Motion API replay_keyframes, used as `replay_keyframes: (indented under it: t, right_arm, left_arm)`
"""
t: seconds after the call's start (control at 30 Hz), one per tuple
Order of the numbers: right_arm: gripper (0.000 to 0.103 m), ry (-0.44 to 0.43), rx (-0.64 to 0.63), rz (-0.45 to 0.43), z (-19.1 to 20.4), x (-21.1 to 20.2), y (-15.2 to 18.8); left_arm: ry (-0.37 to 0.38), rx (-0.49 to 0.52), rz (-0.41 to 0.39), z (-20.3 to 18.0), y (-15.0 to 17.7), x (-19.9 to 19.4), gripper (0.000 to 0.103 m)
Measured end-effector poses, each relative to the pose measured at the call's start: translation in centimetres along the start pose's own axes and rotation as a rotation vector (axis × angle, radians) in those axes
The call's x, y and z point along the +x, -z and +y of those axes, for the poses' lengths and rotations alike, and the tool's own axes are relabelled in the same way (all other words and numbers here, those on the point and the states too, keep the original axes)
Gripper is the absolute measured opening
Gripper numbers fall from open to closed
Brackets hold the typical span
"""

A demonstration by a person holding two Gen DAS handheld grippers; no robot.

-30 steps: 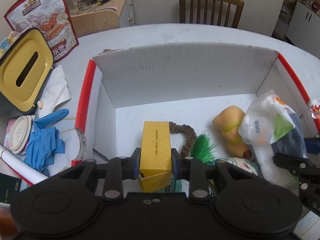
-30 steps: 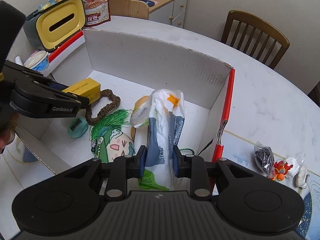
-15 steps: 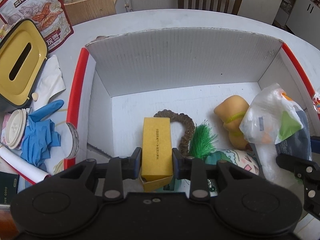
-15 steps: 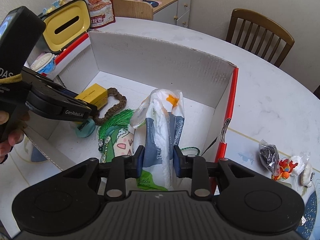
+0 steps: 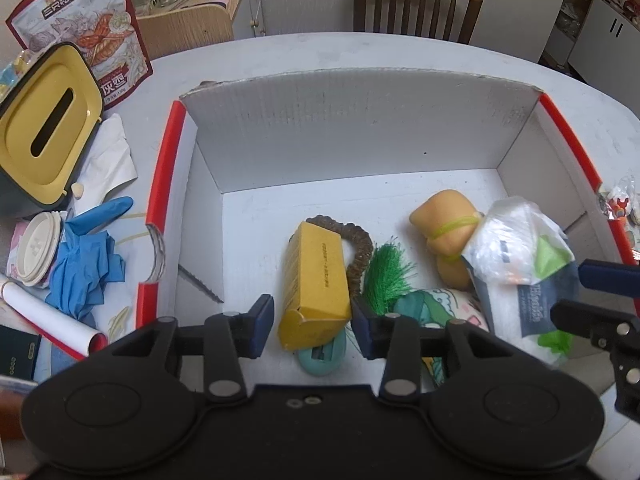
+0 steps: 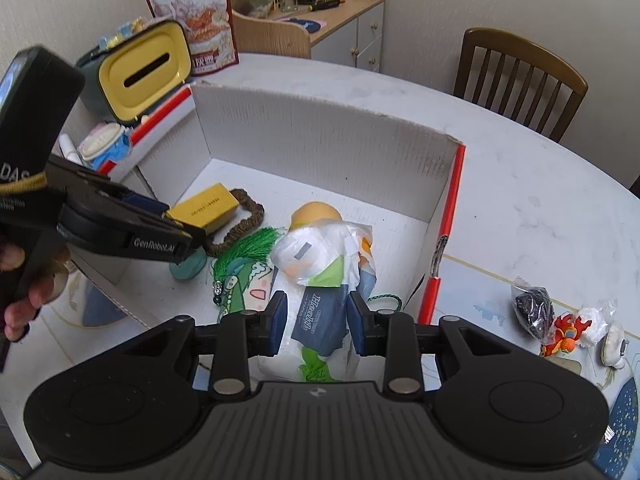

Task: Organize objects
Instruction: 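Open both tools to drop the bag and yellow box into the box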

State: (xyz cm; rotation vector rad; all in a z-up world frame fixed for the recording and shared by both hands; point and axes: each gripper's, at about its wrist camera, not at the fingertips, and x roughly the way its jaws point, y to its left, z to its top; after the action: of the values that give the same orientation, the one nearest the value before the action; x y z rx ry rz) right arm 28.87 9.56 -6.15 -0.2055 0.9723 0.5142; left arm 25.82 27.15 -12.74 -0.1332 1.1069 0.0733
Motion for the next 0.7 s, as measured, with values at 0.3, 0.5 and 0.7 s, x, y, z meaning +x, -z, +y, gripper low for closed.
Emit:
replay_keyframes:
  t: [0.3, 0.5, 0.7]
  right_arm:
    - [0.048, -0.046, 0.036, -0.083, -0.9, -3.3, 0.4]
    - [0.049, -0.065, 0.064, -0.116, -1.8, -5.3, 1.2]
    - [0.058, -0.089, 0.085, -0.158, -3.0, -7.7, 2.2]
  left_arm:
    - [0.007, 0.003, -0.077, -1.0, 1.1, -3.4, 0.056]
    - [0.037, 0.01, -0.13, -2.3, 1.7, -5.8, 0.058]
    - [0.063, 0.027, -0.185, -4.4, 2.3, -8.2, 0.065]
